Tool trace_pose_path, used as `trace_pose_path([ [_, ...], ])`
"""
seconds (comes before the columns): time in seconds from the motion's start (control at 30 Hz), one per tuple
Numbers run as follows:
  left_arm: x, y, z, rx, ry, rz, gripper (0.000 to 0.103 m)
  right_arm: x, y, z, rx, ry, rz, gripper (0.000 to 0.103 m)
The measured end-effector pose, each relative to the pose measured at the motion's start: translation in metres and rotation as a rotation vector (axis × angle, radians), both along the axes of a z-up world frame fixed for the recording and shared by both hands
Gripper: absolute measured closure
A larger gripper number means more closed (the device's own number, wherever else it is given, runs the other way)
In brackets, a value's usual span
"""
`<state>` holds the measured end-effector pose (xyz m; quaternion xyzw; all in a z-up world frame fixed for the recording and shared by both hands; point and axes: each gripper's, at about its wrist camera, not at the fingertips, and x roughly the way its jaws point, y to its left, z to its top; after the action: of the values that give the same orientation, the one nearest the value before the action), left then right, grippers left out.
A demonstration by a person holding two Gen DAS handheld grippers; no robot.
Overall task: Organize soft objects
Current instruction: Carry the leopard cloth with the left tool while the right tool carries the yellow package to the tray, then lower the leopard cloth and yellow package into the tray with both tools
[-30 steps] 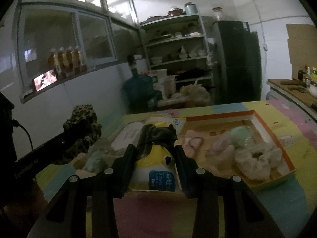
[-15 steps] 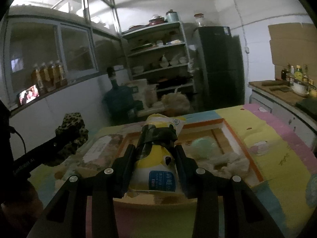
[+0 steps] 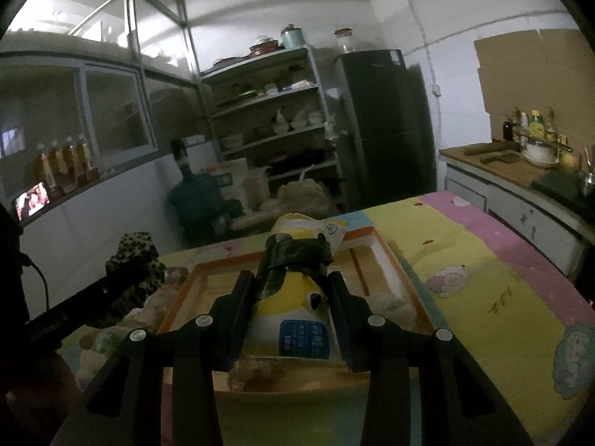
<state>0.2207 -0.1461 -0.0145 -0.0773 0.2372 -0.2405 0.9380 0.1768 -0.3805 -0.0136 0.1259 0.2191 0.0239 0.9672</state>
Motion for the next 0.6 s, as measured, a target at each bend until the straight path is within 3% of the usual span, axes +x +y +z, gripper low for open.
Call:
trace_pose_path([
  [0.6, 0.038, -0.033, -0.025, 0.019, 0.09, -0.032, 0.088, 0.025, -0.017, -0.019, 0.023, 0.048, -0.003, 0.061],
])
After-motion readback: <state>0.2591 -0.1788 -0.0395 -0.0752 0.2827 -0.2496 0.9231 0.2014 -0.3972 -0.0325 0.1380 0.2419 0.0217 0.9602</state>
